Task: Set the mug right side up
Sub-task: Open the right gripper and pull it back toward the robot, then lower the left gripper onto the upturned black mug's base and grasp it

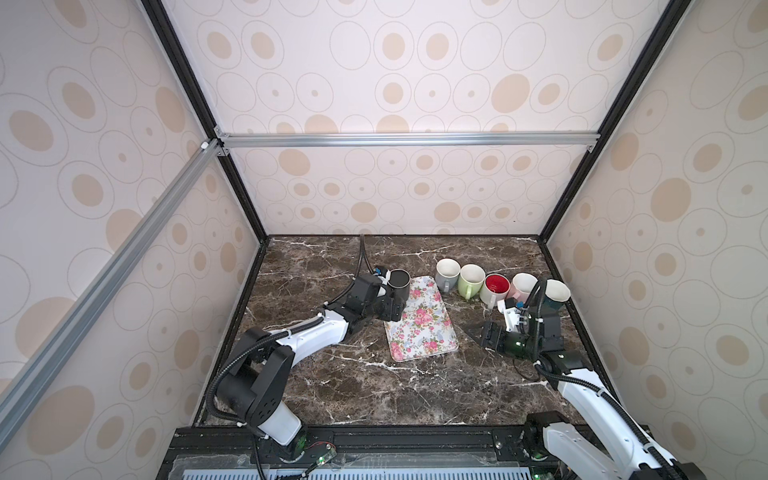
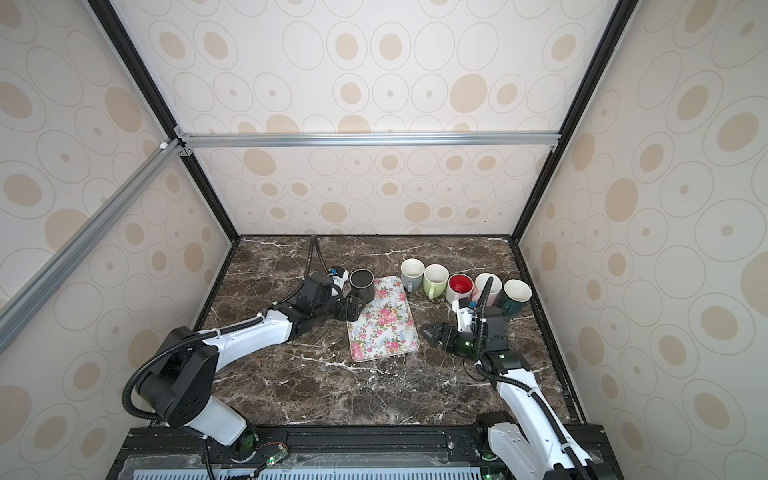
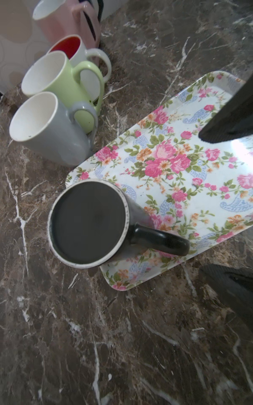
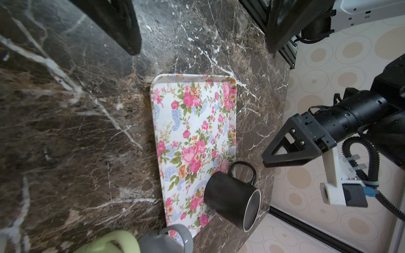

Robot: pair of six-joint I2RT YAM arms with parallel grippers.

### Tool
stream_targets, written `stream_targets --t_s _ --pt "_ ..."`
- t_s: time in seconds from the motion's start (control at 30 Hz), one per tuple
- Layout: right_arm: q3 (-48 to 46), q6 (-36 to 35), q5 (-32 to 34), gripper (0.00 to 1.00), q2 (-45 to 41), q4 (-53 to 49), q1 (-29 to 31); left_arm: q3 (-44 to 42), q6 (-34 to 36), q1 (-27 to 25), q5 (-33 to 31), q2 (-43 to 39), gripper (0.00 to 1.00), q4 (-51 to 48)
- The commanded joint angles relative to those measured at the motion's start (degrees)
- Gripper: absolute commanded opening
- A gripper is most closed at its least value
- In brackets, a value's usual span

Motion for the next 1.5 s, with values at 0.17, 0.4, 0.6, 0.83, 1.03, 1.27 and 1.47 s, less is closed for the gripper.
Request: stream_targets --t_s 0.17,0.4,0.6,0.83,1.03,1.27,1.47 --pt "-2.45 5.89 7.01 0.91 -4.89 0.54 5.19 7.83 8.61 -0.07 -8.33 4.71 0.55 -6.08" --pt "-3.49 4.08 8.41 0.91 -6.59 -4.86 5.27 13.27 11.05 -0.07 -12.13 9.1 0.48 -9.68" --pt "-3.73 0.32 5.13 0.91 -8.67 -6.97 5.36 20.9 12.76 -0.05 -11.93 13.85 0.46 -16.67" --pt "-4.03 -1.99 5.49 0.91 -8.18 -8.16 5.37 29.6 13.96 -0.08 -10.34 19.15 0.39 -23.82" --pt "-4.79 -1.53 5.62 0.91 -7.13 -6.74 5.37 34.35 13.73 -0.13 -11.57 22.61 0.39 -27.38" --pt "-3.74 -2.09 7.12 0.91 -7.13 -9.0 5.37 38.4 13.14 -0.21 -13.14 25.35 0.37 -29.99" --pt "-3.87 -2.05 7.57 0.91 -7.4 -9.48 5.37 38.25 12.82 -0.29 -13.38 25.21 0.24 -29.52"
